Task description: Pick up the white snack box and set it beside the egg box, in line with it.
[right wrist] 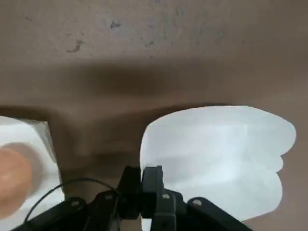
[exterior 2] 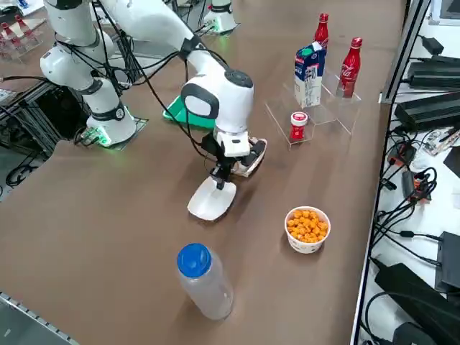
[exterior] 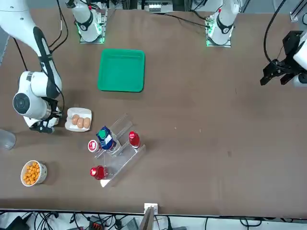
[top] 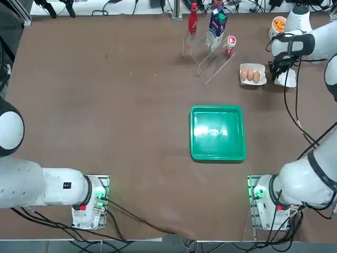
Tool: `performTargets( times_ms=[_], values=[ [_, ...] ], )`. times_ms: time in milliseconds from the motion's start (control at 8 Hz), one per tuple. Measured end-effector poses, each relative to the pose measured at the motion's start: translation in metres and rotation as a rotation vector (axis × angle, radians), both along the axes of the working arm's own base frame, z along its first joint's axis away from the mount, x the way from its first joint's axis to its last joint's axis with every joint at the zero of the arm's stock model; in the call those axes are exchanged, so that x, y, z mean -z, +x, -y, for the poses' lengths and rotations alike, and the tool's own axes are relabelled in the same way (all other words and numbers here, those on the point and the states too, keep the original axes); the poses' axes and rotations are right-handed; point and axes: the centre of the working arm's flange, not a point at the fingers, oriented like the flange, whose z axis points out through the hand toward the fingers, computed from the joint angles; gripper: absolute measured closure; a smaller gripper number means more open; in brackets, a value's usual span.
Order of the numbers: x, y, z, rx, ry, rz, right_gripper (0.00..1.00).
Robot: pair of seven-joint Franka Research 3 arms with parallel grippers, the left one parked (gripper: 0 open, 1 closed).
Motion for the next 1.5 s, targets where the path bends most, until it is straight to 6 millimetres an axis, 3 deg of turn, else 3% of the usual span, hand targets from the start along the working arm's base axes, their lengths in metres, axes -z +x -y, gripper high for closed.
performTargets(
  times_ms=[250,375,875,1000,1125,1375,1500],
  values=[
    [0.005,0.000,-0.001,-0.002,0.001,0.000,0.94],
    [0.005,0.000,-0.001,-0.003,0.001,0.000,0.87],
    [-0.005,0.003,0.000,-0.007,-0.006,0.006,0.15],
    [-0.021,0.006,0.000,-0.003,-0.013,0.006,0.00],
    [-0.049,0.009,0.001,0.006,-0.024,-0.002,0.00],
    [-0.134,0.016,0.001,0.031,-0.051,0.012,0.00],
    [-0.185,0.020,-0.010,0.047,-0.033,0.044,0.00]
  ],
)
